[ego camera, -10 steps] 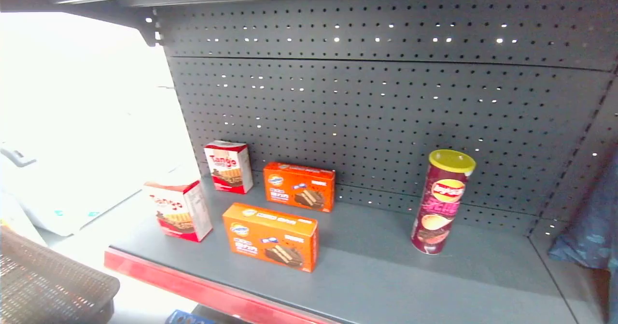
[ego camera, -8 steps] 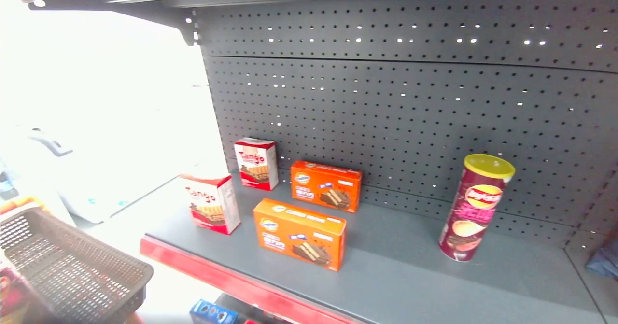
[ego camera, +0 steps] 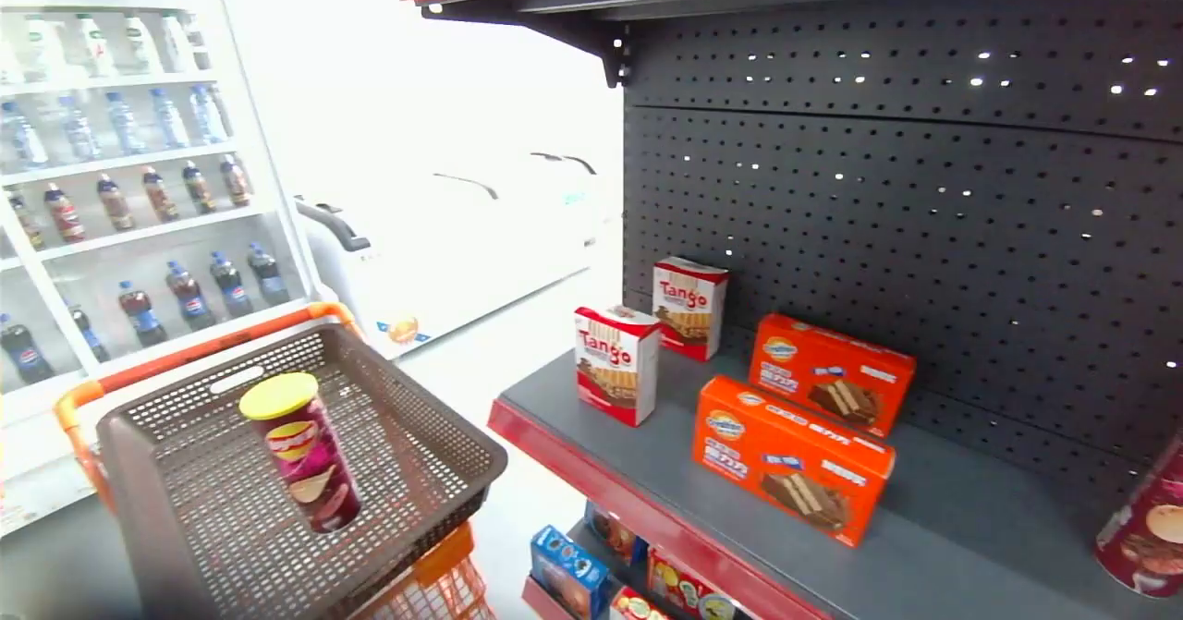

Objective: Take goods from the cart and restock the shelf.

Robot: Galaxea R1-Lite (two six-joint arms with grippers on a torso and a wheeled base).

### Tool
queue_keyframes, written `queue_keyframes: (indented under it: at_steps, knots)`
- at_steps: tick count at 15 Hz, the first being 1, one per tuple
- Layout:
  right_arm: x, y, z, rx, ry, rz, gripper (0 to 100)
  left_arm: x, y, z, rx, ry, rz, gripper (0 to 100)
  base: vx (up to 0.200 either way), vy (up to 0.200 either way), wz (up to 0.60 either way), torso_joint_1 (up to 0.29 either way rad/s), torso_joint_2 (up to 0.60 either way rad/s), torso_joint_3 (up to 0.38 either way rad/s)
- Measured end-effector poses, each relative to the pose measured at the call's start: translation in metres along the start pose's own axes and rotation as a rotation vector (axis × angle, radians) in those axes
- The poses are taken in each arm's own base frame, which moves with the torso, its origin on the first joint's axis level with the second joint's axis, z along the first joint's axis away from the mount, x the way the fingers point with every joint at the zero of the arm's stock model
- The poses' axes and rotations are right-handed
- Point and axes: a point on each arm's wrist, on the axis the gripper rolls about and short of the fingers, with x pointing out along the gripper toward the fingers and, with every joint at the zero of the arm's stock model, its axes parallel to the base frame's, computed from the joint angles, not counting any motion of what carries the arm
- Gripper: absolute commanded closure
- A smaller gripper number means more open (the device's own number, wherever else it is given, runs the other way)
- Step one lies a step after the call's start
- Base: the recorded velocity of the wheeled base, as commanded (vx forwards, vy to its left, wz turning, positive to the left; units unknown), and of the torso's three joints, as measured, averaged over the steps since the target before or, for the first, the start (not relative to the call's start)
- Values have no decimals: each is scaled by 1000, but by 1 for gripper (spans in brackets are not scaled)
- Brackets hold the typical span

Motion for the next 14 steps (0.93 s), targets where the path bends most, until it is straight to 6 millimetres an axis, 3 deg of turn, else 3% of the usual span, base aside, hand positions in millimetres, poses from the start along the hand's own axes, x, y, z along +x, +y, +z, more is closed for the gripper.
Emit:
queue_keyframes:
  at_steps: [3,9,11,14]
  knots:
    - [0,0,0,0,1,0,0,0,0,0,0,0,0,0,0,0,600,1,1,2]
    - [0,0,0,0,-1,1,0,0,0,1,8,-4,0,0,0,0,0,0,0,0]
    - [0,0,0,0,-1,0,0,-3,0,16,25,-26,-12,0,0,0,0,0,0,0]
    - [0,0,0,1,-1,0,0,7,-2,63,35,37,-45,0,0,0,0,0,0,0]
